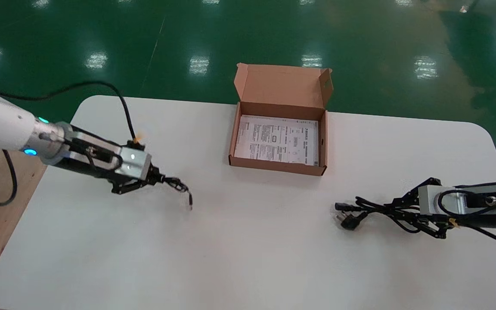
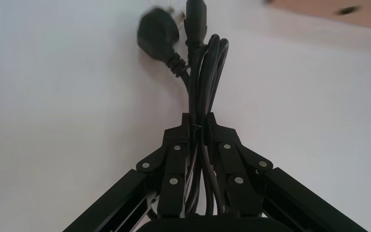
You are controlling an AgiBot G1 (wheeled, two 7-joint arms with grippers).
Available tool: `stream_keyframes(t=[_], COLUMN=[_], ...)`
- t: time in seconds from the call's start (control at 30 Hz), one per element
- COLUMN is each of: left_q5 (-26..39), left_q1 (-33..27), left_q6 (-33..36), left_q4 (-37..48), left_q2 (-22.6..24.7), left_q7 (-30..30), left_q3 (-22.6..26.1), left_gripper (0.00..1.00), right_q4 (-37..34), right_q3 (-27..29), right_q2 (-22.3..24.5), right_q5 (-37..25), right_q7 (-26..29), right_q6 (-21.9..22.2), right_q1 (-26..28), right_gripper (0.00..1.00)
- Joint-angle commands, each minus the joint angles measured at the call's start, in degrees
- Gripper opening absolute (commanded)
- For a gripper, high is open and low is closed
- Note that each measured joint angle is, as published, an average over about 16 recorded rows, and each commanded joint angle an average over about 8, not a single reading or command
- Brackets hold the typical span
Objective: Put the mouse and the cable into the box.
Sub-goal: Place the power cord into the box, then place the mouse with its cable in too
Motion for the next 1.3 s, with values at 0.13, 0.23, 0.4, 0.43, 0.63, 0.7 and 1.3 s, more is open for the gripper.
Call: stream_keyframes(t=[0.13,0.23,0.4,0.43,0.63,0.7,1.3], left_q5=[-4.8,-6.9,-10.8,-11.6,-15.9,-16.5,-16.3], left_q1=[-5.0,-9.0,-14.9,-15.8,-19.7,-20.6,-21.3], left_q6=[3.2,3.3,-0.4,-1.6,-7.7,-8.6,-8.1], left_q4=[-1.7,-3.8,-6.1,-6.4,-7.0,-7.2,-8.3], left_q2=[-3.3,-4.3,-3.8,-3.5,-0.8,-0.1,-1.4], left_q7=[1.1,2.0,2.8,2.9,3.5,3.9,5.9], left_q3=[-3.4,-5.0,-8.0,-8.7,-12.1,-12.6,-12.5], left_gripper=[0.0,0.0,0.0,0.0,0.0,0.0,0.0], right_q4=[2.0,3.2,2.5,2.0,-1.8,-2.9,-7.4], right_q3=[1.1,2.0,3.1,3.2,3.4,3.3,2.3], right_q2=[-0.7,-3.0,-9.8,-11.3,-19.7,-22.1,-26.3], right_q5=[1.3,2.2,3.3,3.4,3.6,3.3,2.5], right_q7=[1.0,1.6,1.0,0.6,-2.9,-4.0,-5.9], right_q6=[1.4,4.6,12.2,13.8,23.0,26.0,20.6], right_q1=[3.6,6.0,7.3,7.3,6.2,5.6,4.0], right_gripper=[0.0,0.0,0.0,0.0,0.0,0.0,0.55])
